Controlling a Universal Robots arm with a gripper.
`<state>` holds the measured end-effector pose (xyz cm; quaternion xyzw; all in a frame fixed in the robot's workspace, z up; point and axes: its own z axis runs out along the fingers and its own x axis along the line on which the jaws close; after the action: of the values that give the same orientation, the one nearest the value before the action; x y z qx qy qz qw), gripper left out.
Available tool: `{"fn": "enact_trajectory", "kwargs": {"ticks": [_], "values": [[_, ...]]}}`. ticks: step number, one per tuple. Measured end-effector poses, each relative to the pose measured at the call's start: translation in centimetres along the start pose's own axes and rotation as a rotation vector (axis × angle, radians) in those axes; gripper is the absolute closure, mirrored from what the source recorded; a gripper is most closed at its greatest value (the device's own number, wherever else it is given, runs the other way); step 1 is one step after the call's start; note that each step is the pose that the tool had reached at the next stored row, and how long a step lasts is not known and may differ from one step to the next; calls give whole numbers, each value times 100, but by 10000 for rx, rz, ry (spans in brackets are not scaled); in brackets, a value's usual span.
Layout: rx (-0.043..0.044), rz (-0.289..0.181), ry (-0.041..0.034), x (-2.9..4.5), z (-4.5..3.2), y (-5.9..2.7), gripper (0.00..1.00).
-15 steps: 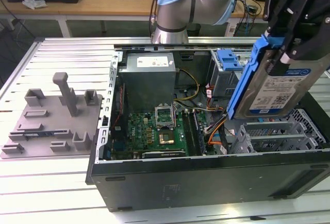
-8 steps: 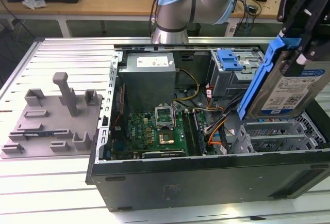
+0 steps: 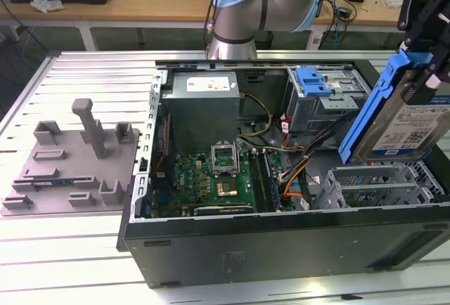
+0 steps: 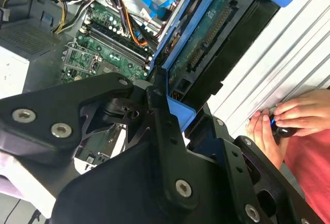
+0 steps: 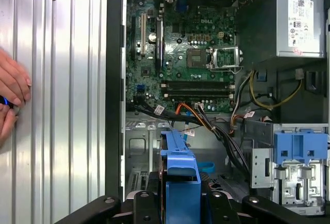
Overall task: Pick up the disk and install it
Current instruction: 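Insert the disk into the insertion slot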
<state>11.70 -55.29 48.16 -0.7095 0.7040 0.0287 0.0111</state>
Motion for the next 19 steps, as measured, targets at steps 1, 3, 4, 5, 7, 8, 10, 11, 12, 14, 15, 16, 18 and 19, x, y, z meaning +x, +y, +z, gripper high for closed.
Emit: {"fn": "enact_trajectory", "kwargs": {"ticks": [1,3,4,5,7,8,10,11,12,14,15,16,18,19], "values": [[0,0,-1,0,0,-8,63],[0,1,0,0,0,-20,63],[0,1,0,1,-1,-20,63],[0,1,-1,1,0,-20,63],[0,0,-1,1,0,-21,63],[0,0,-1,1,0,-21,63],[0,1,-1,1,0,-22,63],[1,-1,-1,1,0,-19,63],[0,-1,1,1,0,-7,63],[0,-12,0,14,14,-6,63],[-1,-12,0,14,16,-6,63],[0,-13,-1,14,18,-6,63],[-1,-13,0,15,26,-6,63],[-1,-14,-1,15,29,-6,63]]}}
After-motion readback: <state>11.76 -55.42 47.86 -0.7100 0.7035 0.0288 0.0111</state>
